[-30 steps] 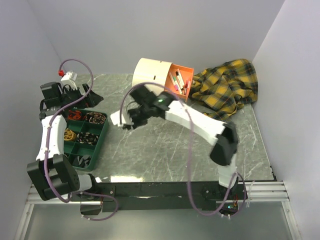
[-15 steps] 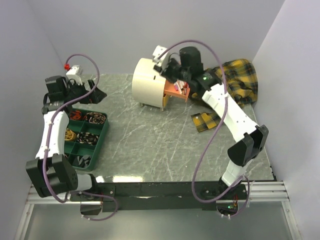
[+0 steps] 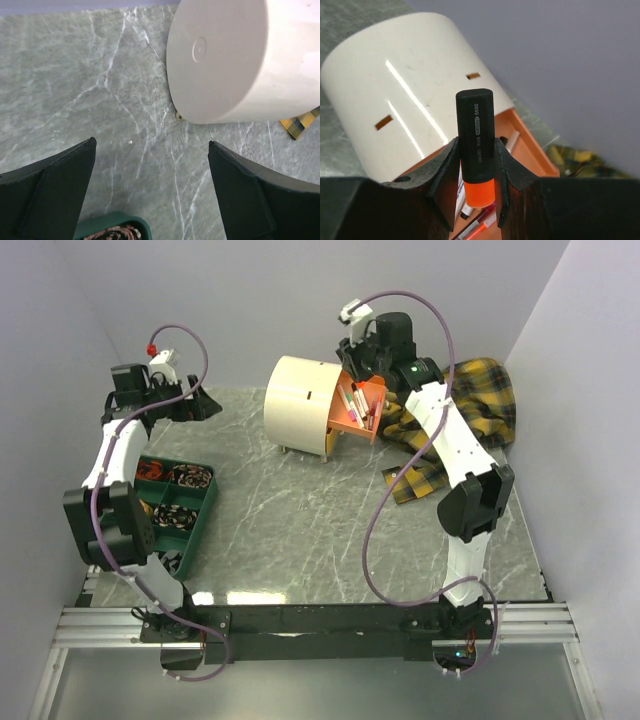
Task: Sort the stationery into containers
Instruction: Place the pen in the drawer, then close the drawer in the storage box.
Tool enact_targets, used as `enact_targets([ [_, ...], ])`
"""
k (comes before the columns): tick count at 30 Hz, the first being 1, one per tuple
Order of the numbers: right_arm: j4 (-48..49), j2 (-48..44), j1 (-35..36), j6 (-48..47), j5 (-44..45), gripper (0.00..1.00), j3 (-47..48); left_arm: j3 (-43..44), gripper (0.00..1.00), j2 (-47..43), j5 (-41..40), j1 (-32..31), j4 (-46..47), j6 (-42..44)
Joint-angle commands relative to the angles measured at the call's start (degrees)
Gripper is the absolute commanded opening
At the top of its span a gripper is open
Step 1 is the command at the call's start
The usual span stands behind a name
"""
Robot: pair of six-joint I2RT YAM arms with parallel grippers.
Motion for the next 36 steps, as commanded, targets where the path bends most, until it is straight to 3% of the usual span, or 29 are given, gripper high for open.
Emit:
enact_targets([
  [1,0.1,1.5,-3.0,16.0,4.1,0.00,0.5,5.8,0.99,3.7,2.7,-1.2,2.6,-1.5],
  [7,-0.9,3.3,-5.1,22.0,1.8,0.00,1.9,12.4,0.99,9.8,3.4,-2.5,3.3,-2.8],
  [9,-3.2,5.9,-5.8,24.5,-0.3,0.14,5.6,14.7,0.99,12.3,2.9,-3.0,3.5,-3.0],
  [10,-4.0,6.7,-6.1,25.1,-1.1,0.30,6.9,15.4,0.99,13.1,2.7,-3.5,3.6,-3.2],
  [13,-4.4,7.6,-7.0,27.6,-5.2,0.50,8.9,18.0,0.99,15.8,2.8,-4.6,3.7,-3.5],
  [20,-4.2,1.3,-8.8,29.1,-4.2,0.58,5.4,20.9,0.99,17.9,3.3,-6.1,5.8,-5.2],
  [21,-4.4,-0.2,-9.4,29.6,-3.5,0.58,2.5,20.9,0.99,17.9,3.3,-6.3,6.5,-5.4],
  [23,-3.5,-4.4,-12.0,30.2,-0.8,0.43,-1.5,20.8,0.99,18.1,3.5,-6.4,7.5,-6.2],
  [24,-3.4,-5.4,-12.9,29.4,-0.7,0.24,-4.3,20.7,0.99,18.3,3.6,-6.6,8.1,-6.6],
  [27,-6.3,-6.8,-15.0,24.4,0.0,0.00,-7.4,21.4,0.99,19.4,4.1,-7.0,9.5,-7.7],
  [31,-6.8,-6.8,-15.7,20.0,0.3,0.00,-10.6,22.6,0.99,20.9,5.4,-7.8,10.6,-8.6],
  [36,-8.3,-3.2,-15.6,18.4,-0.4,0.00,-7.0,23.3,1.00,21.8,8.4,-8.9,11.5,-9.0],
])
